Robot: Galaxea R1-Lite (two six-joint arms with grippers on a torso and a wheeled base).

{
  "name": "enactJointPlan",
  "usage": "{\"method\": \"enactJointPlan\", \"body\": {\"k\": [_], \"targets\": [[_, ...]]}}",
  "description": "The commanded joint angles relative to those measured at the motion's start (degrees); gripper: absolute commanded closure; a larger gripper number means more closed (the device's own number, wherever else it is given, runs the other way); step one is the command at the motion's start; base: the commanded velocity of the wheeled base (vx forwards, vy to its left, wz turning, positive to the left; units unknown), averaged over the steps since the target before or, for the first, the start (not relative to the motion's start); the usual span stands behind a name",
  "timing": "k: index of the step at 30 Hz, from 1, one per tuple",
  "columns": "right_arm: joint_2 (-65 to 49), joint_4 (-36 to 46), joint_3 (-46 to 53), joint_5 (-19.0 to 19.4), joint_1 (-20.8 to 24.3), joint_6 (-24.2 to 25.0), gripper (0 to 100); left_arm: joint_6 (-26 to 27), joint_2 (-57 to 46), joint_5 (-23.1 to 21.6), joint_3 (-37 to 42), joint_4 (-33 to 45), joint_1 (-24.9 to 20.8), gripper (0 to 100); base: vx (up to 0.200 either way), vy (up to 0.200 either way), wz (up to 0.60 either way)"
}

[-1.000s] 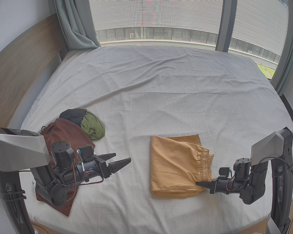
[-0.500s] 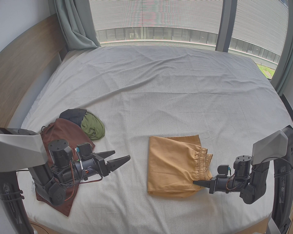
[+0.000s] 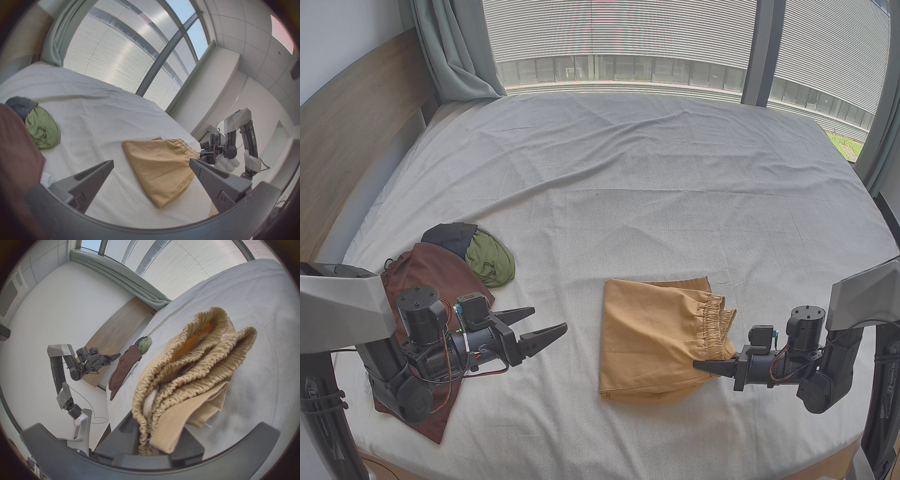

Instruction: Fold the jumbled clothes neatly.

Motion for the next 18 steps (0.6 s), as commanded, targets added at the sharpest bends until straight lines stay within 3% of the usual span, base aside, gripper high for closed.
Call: {"method": "enactJointPlan", "body": {"k": [1, 4, 7, 10, 18], "targets": [[-3.32, 0.01, -0.61, 1.25, 0.1, 0.32, 100, 2.6, -1.34, -0.66, 0.12, -0.08, 0.23, 0, 0.0, 0.0, 0.0], [-3.94, 0.1, -1.13, 1.78, 0.1, 0.49, 100, 4.27, -1.43, -2.07, 0.38, -0.08, 0.23, 0, 0.0, 0.0, 0.0], [-5.61, 0.1, -1.84, 2.39, 0.19, 1.55, 100, 10.77, -1.43, -3.65, 0.65, -0.08, 1.1, 0, 0.0, 0.0, 0.0], [-6.57, 0.1, -2.71, 2.48, 0.28, 2.78, 100, 14.73, -1.6, -8.22, 0.91, -0.08, 1.9, 0, 0.0, 0.0, 0.0], [-6.84, 0.1, -4.38, 2.48, 0.54, 3.66, 100, 19.74, -1.43, -11.82, -0.32, -0.17, 4.44, 0, 0.0, 0.0, 0.0]]}}
